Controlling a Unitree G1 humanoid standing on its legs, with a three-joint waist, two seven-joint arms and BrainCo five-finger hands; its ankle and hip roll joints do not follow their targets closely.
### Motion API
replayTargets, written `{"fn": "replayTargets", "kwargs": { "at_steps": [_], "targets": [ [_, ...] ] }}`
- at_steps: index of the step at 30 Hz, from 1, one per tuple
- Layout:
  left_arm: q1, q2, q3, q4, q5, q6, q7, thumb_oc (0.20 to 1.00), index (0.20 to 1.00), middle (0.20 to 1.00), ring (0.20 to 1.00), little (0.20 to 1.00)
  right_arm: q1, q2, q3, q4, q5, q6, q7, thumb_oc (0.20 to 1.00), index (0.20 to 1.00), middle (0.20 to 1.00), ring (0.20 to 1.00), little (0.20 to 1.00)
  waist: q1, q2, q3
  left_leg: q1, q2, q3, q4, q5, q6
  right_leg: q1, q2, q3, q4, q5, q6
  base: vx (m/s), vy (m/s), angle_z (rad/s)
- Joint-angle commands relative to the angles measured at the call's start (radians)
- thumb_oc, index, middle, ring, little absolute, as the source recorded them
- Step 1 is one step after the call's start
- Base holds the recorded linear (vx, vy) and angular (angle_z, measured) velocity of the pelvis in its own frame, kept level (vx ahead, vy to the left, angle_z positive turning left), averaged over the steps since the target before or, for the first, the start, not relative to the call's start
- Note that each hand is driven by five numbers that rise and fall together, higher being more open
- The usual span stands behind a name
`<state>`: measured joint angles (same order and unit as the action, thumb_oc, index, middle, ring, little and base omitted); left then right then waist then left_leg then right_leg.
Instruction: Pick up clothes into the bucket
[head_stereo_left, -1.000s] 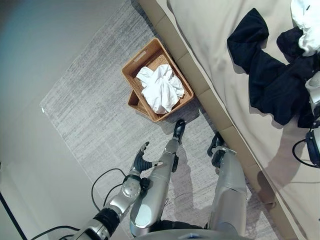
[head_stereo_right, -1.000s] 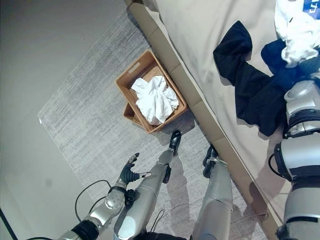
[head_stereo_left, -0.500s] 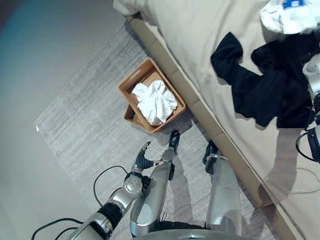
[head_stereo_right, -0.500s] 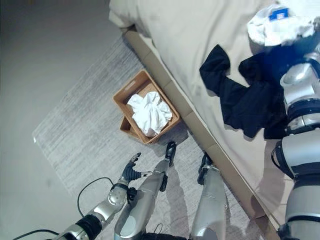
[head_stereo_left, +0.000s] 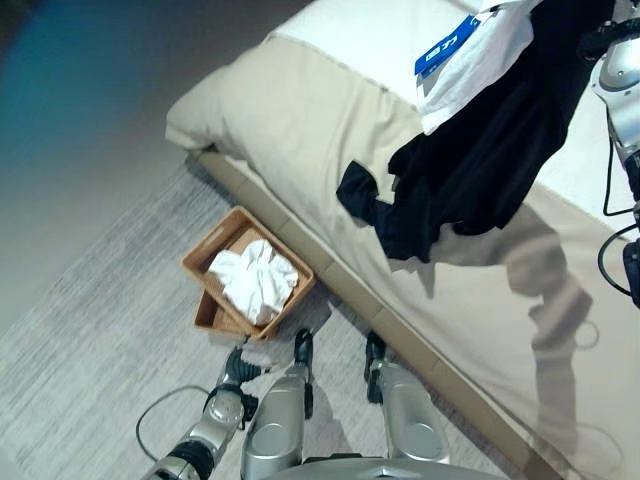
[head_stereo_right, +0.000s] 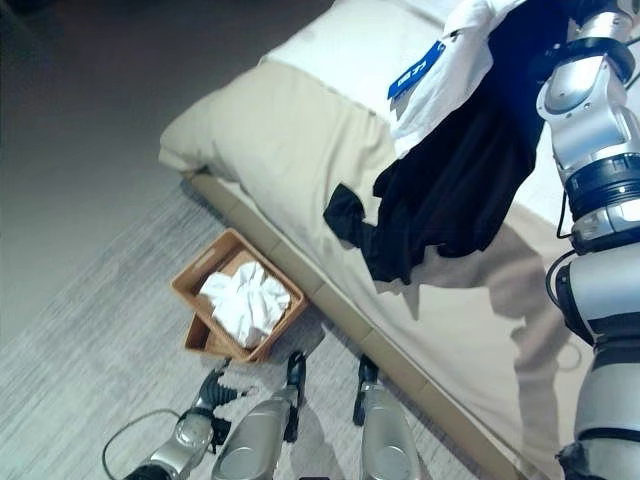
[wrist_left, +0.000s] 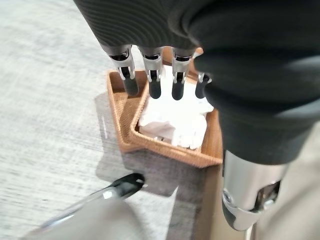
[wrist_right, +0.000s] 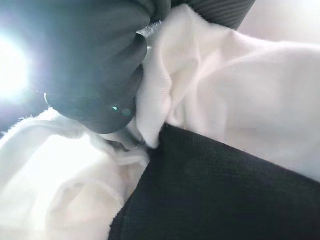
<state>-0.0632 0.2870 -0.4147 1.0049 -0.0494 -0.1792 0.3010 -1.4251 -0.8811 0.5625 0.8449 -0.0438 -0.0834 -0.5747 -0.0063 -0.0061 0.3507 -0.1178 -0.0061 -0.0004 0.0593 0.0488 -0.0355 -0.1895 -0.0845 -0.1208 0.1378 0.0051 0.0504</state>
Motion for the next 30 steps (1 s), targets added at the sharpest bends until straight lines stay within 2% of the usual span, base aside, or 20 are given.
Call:
{"fn": "replayTargets", "kwargs": {
  "at_steps": [1,7,9,14,15,19,21,26,27,30],
  "targets": [
    [0.053,-0.01,0.01,0.069,0.083,0.012,-0.026,1.0,1.0,1.0,1.0,1.0,-0.028,-0.096,-0.027,-0.101,-0.029,-0.053,-0.031,0.2,0.2,0.2,0.2,0.2,0.018,-0.053,-0.115,0.038,-0.018,-0.013,0.107,-0.129,0.006,0.107,-0.03,0.007,-0.014,-0.025,0.078,0.14,0.011,-0.22],
    [0.071,-0.025,0.016,0.112,0.118,0.021,-0.059,1.0,1.0,1.0,1.0,1.0,0.021,-0.131,-0.035,-0.1,-0.031,-0.046,0.04,0.2,0.2,0.2,0.2,0.2,0.004,-0.068,-0.206,0.125,0.002,0.024,0.033,-0.128,0.01,0.173,-0.017,0.017,-0.061,-0.021,0.084,0.09,-0.004,-0.22],
    [0.07,-0.029,0.014,0.113,0.118,0.024,-0.063,1.0,1.0,1.0,1.0,1.0,0.018,-0.134,-0.027,-0.086,-0.027,-0.043,0.048,0.2,0.2,0.2,0.2,0.2,0.001,-0.07,-0.217,0.139,0.003,0.027,0.017,-0.125,0.01,0.181,-0.016,0.014,-0.07,-0.018,0.084,0.06,-0.003,-0.09],
    [0.068,-0.038,-0.001,0.118,0.117,0.026,-0.069,1.0,1.0,1.0,1.0,1.0,-0.009,-0.128,0.006,0.072,-0.02,-0.022,0.074,0.2,0.2,0.2,0.2,0.2,-0.005,-0.079,-0.256,0.166,0.005,0.024,-0.003,-0.123,0.01,0.216,-0.015,0.003,-0.093,-0.014,0.084,0.06,-0.004,0.01],
    [0.067,-0.037,-0.009,0.113,0.114,0.024,-0.07,1.0,1.0,1.0,1.0,1.0,-0.028,-0.122,0.026,0.159,-0.008,-0.014,0.095,0.2,0.2,0.2,0.2,0.2,-0.004,-0.083,-0.264,0.171,0.004,0.022,-0.008,-0.124,0.01,0.223,-0.014,0.0,-0.099,-0.013,0.084,0.02,-0.001,0.03],
    [0.073,-0.035,-0.015,0.119,0.099,0.03,-0.072,1.0,1.0,1.0,1.0,1.0,-0.066,-0.09,0.045,0.318,0.058,-0.007,0.142,0.2,0.2,0.2,0.2,0.2,0.004,-0.09,-0.262,0.16,0.004,0.012,-0.009,-0.118,0.008,0.218,-0.017,-0.012,-0.107,-0.007,0.082,0.0,-0.001,0.02],
    [0.071,-0.037,-0.015,0.127,0.096,0.033,-0.073,1.0,1.0,1.0,1.0,1.0,-0.079,-0.076,0.039,0.339,0.081,-0.007,0.138,0.2,0.2,0.2,0.2,0.2,0.003,-0.09,-0.261,0.156,0.004,0.009,-0.009,-0.116,0.007,0.216,-0.017,-0.015,-0.108,-0.005,0.081,0.0,0.0,0.0],
    [0.067,-0.036,-0.008,0.158,0.086,0.043,-0.062,1.0,1.0,1.0,1.0,1.0,-0.065,-0.048,0.042,0.391,0.093,-0.003,0.153,0.2,0.2,0.2,0.2,0.2,0.015,-0.092,-0.216,0.113,-0.002,-0.012,-0.002,-0.099,0.005,0.183,-0.02,-0.029,-0.097,-0.002,0.077,-0.1,-0.006,0.08],
    [0.057,-0.032,-0.009,0.157,0.08,0.043,-0.057,1.0,1.0,1.0,1.0,1.0,-0.057,-0.035,0.043,0.399,0.088,-0.001,0.153,0.2,0.2,0.2,0.2,0.2,0.022,-0.089,-0.183,0.084,-0.006,-0.025,0.005,-0.092,0.006,0.156,-0.023,-0.034,-0.085,0.0,0.076,-0.13,-0.002,0.18],
    [0.047,-0.032,-0.009,0.162,0.075,0.042,-0.049,1.0,1.0,1.0,1.0,1.0,-0.042,-0.02,0.037,0.4,0.09,-0.001,0.154,0.216,0.216,0.216,0.216,0.216,0.025,-0.085,-0.164,0.066,-0.009,-0.034,0.008,-0.084,0.006,0.139,-0.025,-0.039,-0.076,0.001,0.073,-0.09,-0.006,0.18]
  ]
}}
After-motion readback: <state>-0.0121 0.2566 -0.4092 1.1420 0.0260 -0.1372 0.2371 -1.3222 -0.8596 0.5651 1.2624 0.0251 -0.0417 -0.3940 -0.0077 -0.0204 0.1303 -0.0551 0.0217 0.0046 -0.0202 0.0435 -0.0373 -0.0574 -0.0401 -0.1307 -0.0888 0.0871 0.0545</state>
